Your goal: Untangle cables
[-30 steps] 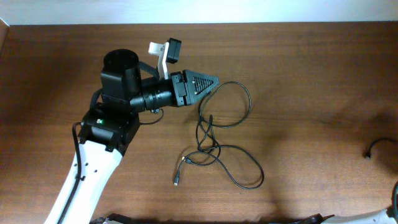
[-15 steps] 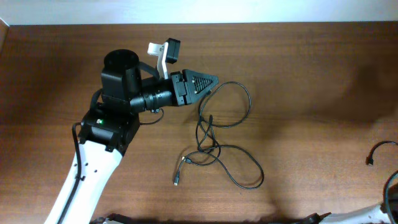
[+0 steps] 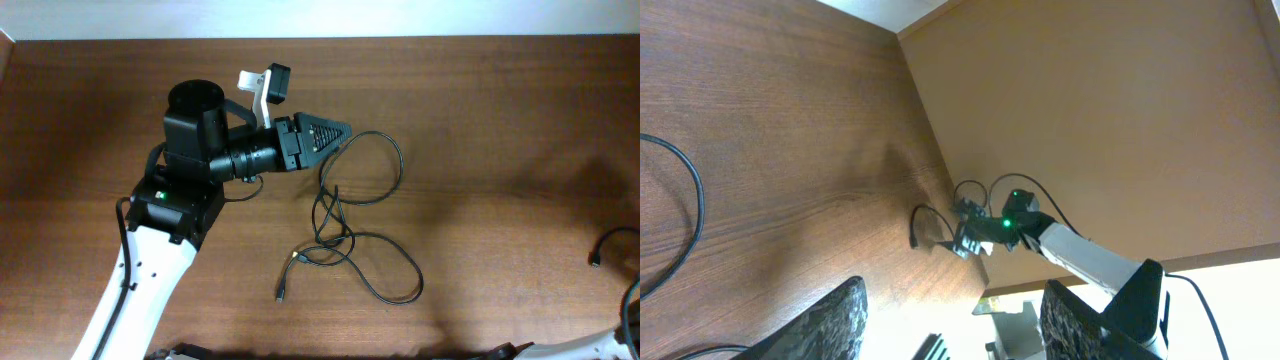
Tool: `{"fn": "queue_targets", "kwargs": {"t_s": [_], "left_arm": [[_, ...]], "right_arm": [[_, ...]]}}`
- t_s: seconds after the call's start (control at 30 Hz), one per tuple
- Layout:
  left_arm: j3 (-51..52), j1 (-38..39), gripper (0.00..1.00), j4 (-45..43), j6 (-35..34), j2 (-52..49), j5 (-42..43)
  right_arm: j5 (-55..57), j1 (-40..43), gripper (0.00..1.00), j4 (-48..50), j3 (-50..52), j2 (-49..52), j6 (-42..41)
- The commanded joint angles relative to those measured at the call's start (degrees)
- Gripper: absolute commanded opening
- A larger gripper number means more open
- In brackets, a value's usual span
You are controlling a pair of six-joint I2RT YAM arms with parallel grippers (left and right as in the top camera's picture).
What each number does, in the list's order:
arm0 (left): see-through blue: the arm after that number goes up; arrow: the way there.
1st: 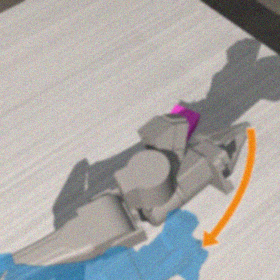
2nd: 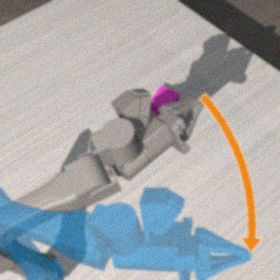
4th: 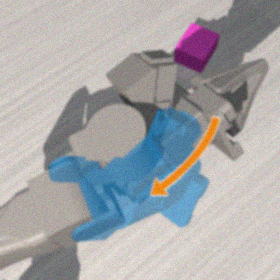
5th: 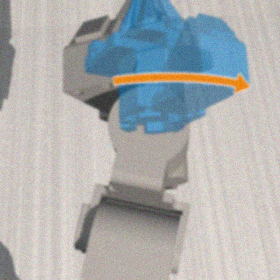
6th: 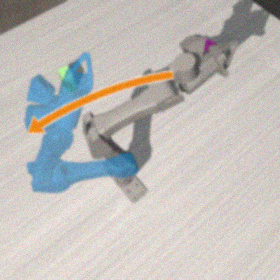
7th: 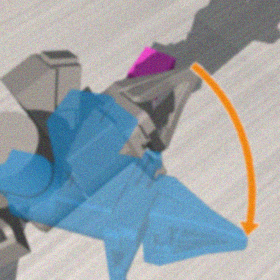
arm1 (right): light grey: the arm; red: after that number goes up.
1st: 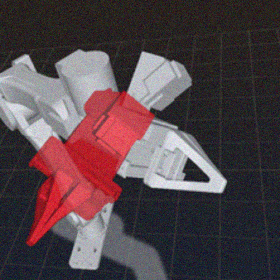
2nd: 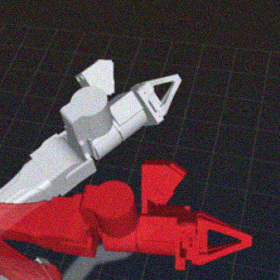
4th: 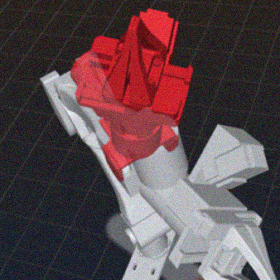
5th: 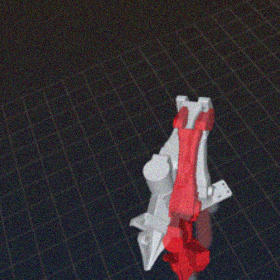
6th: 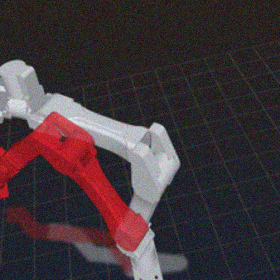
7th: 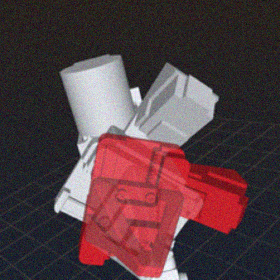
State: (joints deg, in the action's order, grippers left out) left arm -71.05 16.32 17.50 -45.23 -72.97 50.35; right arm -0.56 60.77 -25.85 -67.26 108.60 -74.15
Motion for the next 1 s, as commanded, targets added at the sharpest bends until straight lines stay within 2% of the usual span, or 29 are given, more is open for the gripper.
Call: {"fn": "queue_targets", "kwargs": {"t_s": [0.0,0.03,0.1,0.13,0.17,0.2,0.23,0.3,0.43,0.5,0.53,0.57,0.6,0.63,0.67,0.7,0.83,0.87,0.9,0.93,0.97], "left_arm": [[-0.4,-0.2,0.57,0.2,-0.1,0.7,-0.2],[-0.4,-0.2,0.57,0.2,-0.1,0.7,-0.2],[-0.4,-0.2,0.57,0.2,-0.1,0.7,-0.2],[-0.4,-0.2,0.57,0.2,-0.1,0.7,-0.2],[-0.4,-0.2,0.56,0.2,-0.1,0.7,-0.2],[-0.4,-0.2,0.56,0.2,-0.1,0.7,-0.2],[-0.4,-0.2,0.56,0.2,-0.1,0.7,-0.2],[-0.4,-0.2,0.56,0.2,-0.1,0.7,-0.3],[-0.4,-0.2,0.57,0.2,-0.1,0.7,-0.5],[-0.4,-0.2,0.56,0.2,-0.1,0.7,-0.4],[-0.4,-0.2,0.56,0.2,-0.5,0.7,-0.4],[-0.4,-0.2,0.56,0.2,-1.5,0.7,-0.6],[-0.4,-0.2,0.56,0.2,-1.9,0.7,-0.7],[-0.4,-0.2,0.56,0.2,-1.8,0.7,-0.7],[-0.4,-0.2,0.56,0.2,-1.8,0.7,-0.7],[-0.4,-0.2,0.56,0.2,-1.8,0.7,-0.7],[-0.4,0.3,0.56,2.6,-1.8,0.7,-0.7],[-0.4,0.3,0.56,2.8,-1.8,0.7,-0.6],[-0.4,0.3,0.56,2.8,-1.8,0.7,-0.7],[-0.4,0.3,0.55,2.8,-1.8,0.7,-0.7],[-0.4,0.3,0.56,2.9,-1.8,0.7,-0.6]], "right_arm": [[4.3,4.6,0.69,1.8,-0.2,-0.5,-0.3],[4.2,5.8,0.51,3.7,-0.2,-0.5,0.4],[4.2,6.5,0.38,7.3,-0.2,-0.5,5.6],[4.2,6.4,0.12,8.4,-0.2,-0.4,6.8],[4.2,6.3,0.22,8.4,-0.2,-0.4,6.8],[4.2,6.3,0.46,8.3,-0.2,-0.4,6.9],[4.2,6.3,0.53,8.3,-0.2,-0.4,6.9],[4.3,6.3,0.59,7.8,-0.2,-0.4,6.9],[4.3,6.3,0.58,7.8,-0.2,1.0,6.9],[4.4,6.3,0.56,9.0,-0.2,4.4,6.8],[4.2,6.3,0.5,9.4,-0.2,6.5,6.8],[4.0,6.3,0.12,9.8,-0.2,7.8,6.8],[3.2,6.3,0.04,11.0,-0.2,8.3,6.9],[-4.3,6.3,0.04,18.8,-0.3,8.2,13.5],[-8.2,6.3,0.04,21.4,-0.7,8.2,14.2],[-12.3,6.1,0.04,23.9,-1.7,8.2,14.1],[-14.6,6.1,0.04,24.9,-7.3,8.1,13.9],[-17.2,6.1,0.04,27.3,-8.9,8.1,13.9],[-23.4,6.1,0.04,34.1,-10.5,8.1,13.0],[-29.5,5.9,0.89,42.9,-11.0,8.1,10.9],[-35.4,5.9,0.99,52.7,-11.0,8.1,10.7]]}}
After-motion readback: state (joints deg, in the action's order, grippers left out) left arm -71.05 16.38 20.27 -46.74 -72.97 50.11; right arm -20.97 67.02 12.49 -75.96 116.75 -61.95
